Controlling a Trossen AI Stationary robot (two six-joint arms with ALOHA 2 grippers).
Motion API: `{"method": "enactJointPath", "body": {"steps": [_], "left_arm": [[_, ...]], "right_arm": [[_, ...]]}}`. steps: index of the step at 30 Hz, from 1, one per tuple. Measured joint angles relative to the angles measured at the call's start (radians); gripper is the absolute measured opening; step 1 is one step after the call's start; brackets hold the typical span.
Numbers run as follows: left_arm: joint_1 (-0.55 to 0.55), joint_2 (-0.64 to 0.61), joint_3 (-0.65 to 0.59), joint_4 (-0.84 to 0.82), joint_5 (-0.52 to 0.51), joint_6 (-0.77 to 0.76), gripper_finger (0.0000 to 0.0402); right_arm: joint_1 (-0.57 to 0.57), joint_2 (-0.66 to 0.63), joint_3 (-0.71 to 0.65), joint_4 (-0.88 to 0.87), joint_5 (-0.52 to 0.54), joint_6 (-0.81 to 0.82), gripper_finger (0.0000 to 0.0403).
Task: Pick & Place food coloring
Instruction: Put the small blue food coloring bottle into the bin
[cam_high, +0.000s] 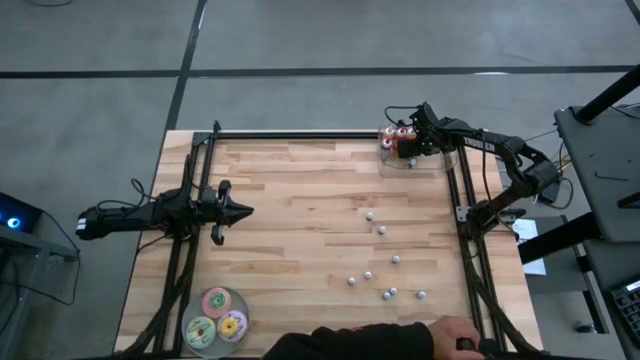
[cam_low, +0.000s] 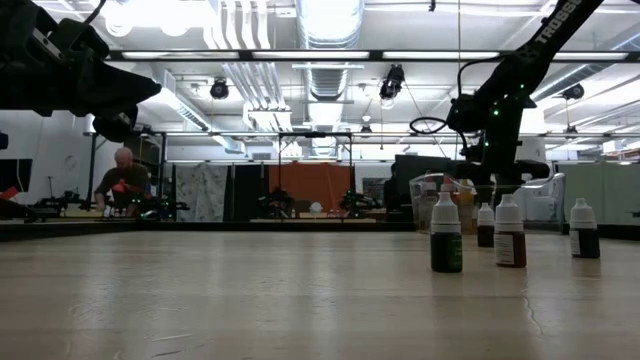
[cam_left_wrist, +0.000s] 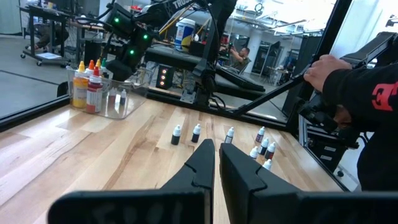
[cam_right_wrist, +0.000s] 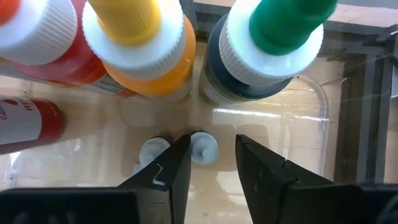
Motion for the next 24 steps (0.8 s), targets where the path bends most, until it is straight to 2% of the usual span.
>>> {"method": "enactJointPath", "body": {"steps": [24], "left_arm": [[0.000,0.000,0.000,0.000,0.000,0.000,0.0000]], "right_arm": [[0.000,-0.053,0.001,0.013,0.000,-0.011,0.0138]]}}
